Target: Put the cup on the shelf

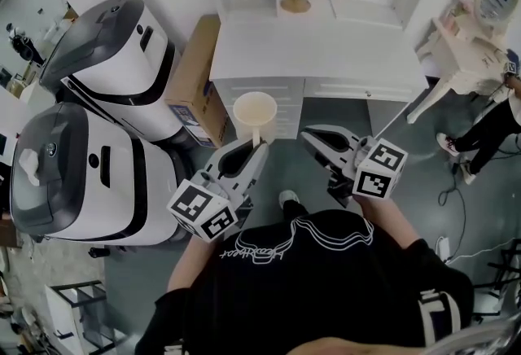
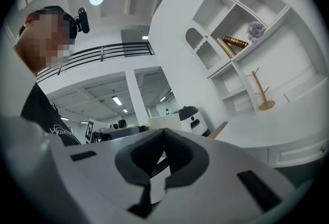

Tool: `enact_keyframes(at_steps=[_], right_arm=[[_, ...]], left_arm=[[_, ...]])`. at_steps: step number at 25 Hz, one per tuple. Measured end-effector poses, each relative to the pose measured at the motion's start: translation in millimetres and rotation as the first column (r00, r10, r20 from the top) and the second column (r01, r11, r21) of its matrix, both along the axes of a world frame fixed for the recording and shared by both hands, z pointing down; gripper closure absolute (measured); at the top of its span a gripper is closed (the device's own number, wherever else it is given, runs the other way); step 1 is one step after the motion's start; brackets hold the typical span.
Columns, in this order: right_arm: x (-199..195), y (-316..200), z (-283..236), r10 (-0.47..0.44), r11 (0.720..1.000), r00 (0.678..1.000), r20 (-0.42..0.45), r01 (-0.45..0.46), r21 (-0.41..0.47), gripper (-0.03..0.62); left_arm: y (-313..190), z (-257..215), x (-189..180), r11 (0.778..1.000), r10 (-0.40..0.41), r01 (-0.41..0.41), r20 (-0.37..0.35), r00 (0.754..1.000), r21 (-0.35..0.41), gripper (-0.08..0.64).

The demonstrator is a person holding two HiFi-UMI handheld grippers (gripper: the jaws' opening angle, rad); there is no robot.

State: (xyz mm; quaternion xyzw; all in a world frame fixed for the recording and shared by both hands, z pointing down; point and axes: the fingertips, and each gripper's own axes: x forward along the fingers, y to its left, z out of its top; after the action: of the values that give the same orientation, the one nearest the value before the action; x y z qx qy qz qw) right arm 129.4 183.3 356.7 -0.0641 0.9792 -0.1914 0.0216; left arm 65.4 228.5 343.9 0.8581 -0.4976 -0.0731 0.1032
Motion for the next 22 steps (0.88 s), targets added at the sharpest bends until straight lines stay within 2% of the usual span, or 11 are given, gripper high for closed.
enact_keyframes(at_steps=[5,14,22], right_arm=[[-19,-59,4,-0.006,1.0,1.0,-0.001,0.006,-0.015,0.586],[-43,-161,5,-0.019,0.998,1.0,0.025,0.02,-0.061,0.586],[-52,-214,1,-0.023,0.999,0.999,0.026,0.024,-0.038,0.586]], left_arm=[[-58,6,-19,1.0,-0.003,0.002,-0.024,1.0,-0.026,0.514],[-159,7,-39,0.999,-0.007,0.006,-0.025,1.0,-0.046,0.514],[-209,-7,-46,1.0,-0.012,0.012,-0.006,1.0,-0.014,0.514]])
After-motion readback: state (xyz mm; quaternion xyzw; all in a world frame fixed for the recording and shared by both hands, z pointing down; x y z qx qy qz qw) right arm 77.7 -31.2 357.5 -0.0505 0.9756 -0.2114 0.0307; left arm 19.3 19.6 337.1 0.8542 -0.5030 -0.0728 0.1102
